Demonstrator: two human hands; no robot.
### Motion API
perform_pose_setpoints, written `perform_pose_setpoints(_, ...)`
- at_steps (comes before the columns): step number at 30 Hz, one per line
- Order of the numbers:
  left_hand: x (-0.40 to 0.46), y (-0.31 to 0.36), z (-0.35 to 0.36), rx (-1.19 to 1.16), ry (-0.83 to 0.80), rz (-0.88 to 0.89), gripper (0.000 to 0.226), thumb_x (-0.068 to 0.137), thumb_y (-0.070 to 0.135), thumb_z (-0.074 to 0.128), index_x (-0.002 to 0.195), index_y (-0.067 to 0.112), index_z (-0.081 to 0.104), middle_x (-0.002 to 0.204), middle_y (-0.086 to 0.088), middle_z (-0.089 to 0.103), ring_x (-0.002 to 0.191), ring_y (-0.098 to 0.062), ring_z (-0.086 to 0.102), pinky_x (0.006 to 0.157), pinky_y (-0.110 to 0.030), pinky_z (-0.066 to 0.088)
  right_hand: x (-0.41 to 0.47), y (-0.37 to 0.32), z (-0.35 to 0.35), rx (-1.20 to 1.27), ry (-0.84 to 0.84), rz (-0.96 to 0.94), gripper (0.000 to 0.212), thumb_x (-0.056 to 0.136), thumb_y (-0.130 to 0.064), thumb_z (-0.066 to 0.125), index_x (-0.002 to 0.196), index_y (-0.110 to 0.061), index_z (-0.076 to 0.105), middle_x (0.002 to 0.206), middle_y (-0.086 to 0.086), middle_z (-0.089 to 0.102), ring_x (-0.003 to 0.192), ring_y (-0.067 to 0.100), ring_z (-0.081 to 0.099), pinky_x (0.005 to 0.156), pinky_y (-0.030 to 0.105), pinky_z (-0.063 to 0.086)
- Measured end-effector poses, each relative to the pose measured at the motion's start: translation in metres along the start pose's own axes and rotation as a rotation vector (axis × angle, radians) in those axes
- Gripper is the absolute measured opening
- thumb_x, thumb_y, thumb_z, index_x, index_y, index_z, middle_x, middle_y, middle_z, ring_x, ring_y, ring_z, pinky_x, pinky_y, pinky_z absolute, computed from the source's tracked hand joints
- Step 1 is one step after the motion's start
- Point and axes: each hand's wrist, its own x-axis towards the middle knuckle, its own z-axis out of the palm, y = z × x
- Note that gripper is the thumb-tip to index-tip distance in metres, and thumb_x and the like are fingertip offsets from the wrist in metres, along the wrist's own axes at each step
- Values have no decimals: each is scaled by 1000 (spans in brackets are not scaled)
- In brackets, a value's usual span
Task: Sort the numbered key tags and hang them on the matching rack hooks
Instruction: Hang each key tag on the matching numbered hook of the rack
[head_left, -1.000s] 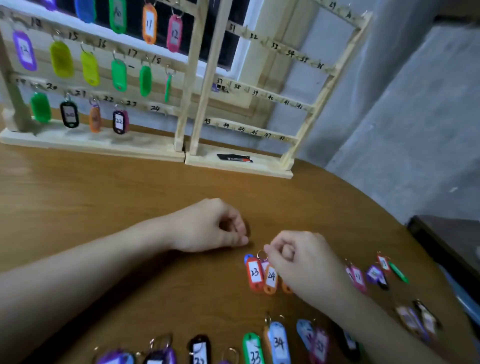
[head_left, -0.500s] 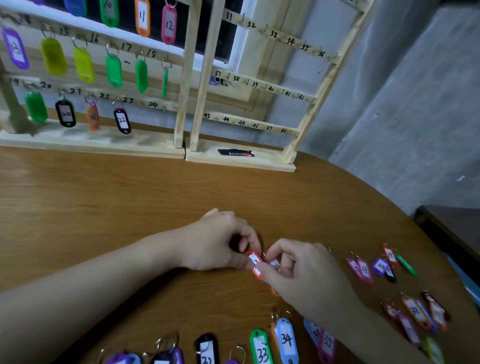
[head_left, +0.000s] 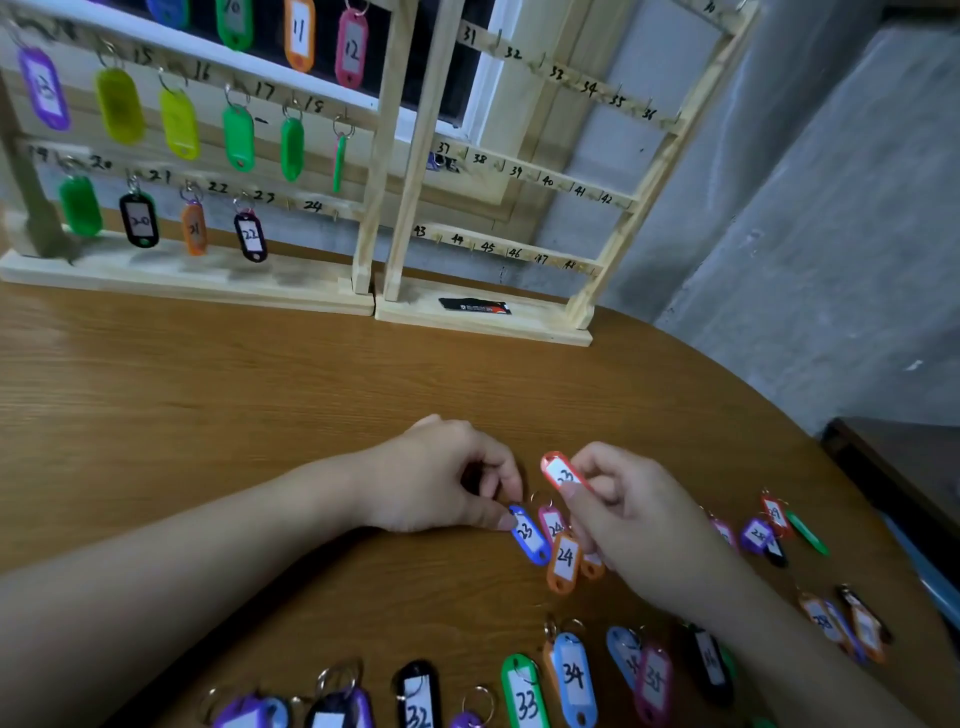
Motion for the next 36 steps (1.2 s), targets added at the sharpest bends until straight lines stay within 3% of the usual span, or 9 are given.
perform_pose_setpoints(4, 1, 3, 1, 51, 6, 5, 31, 85, 50, 73, 113, 37, 69, 82, 15, 59, 98, -3, 54, 95, -21, 26, -1, 0, -7, 123, -70, 50, 15, 107, -17, 47, 111, -26, 58, 68, 1, 70, 52, 11, 57, 57, 26, 47)
perform_pose_setpoints(8, 3, 6, 5, 97, 40, -11, 33, 87, 56, 68, 117, 42, 65, 84, 14, 59, 95, -1, 52, 98, -27, 31, -1, 2, -4, 238, -58, 116, 19, 106, -8, 44, 107, -18, 60, 69, 2, 67, 53, 15, 54, 49, 19, 41)
perform_pose_setpoints(11, 6, 7, 8, 96, 79, -32, 32, 86, 61, 66, 113, 43, 65, 81, 15, 58, 88, 0, 54, 101, -30, 34, 2, 4, -2, 307, -6, 151, 16, 104, -8, 46, 101, -11, 62, 69, 8, 52, 53, 18, 44, 50, 28, 34)
perform_pose_setpoints(14, 10, 8, 11, 128, 106, -51, 34, 86, 61, 66, 112, 41, 66, 80, 15, 58, 79, 3, 53, 98, -31, 36, 3, 1, -2, 378, 12, 140, 17, 104, -21, 52, 96, -11, 63, 68, 9, 43, 51, 18, 37, 48, 30, 29)
perform_pose_setpoints(19, 12, 9, 9, 99, 121, -42, 21, 86, 49, 73, 101, 34, 71, 77, 13, 59, 74, -1, 55, 73, -23, 37, 5, -3, -4, 377, 33, 59, 22, 105, -29, 53, 93, -16, 66, 60, -1, 42, 50, 14, 39, 47, 25, 33)
perform_pose_setpoints(23, 10, 3, 0, 35, 112, -35, 4, 88, 32, 76, 89, 32, 73, 74, 17, 62, 74, 5, 57, 66, -10, 38, 5, -6, -7, 381, 5, 48, 22, 106, -25, 50, 99, -15, 69, 63, 2, 47, 52, 15, 45, 49, 22, 39)
perform_pose_setpoints(26, 11, -2, -4, 34, 137, -10, 7, 89, 22, 73, 86, 27, 74, 79, 18, 64, 80, 11, 55, 67, -3, 36, 8, -9, -7, 403, 0, 47, 23, 106, -23, 50, 98, -13, 70, 65, 3, 54, 52, 17, 49, 46, 21, 39)
perform_pose_setpoints(32, 12, -6, -1, 56, 175, -7, 10, 88, 26, 75, 94, 31, 69, 92, 17, 58, 83, 3, 54, 74, -12, 38, 15, -16, -8, 460, -19, 28, 24, 107, -19, 49, 98, -7, 67, 65, 4, 51, 48, 16, 47, 44, 21, 36)
perform_pose_setpoints(36, 13, -8, -1, 64, 146, -6, 13, 89, 23, 75, 100, 28, 71, 94, 16, 58, 84, 3, 53, 73, -8, 37, 22, -20, -11, 473, -13, 24, 24, 107, -19, 46, 95, -8, 64, 61, 1, 46, 47, 15, 47, 43, 21, 33)
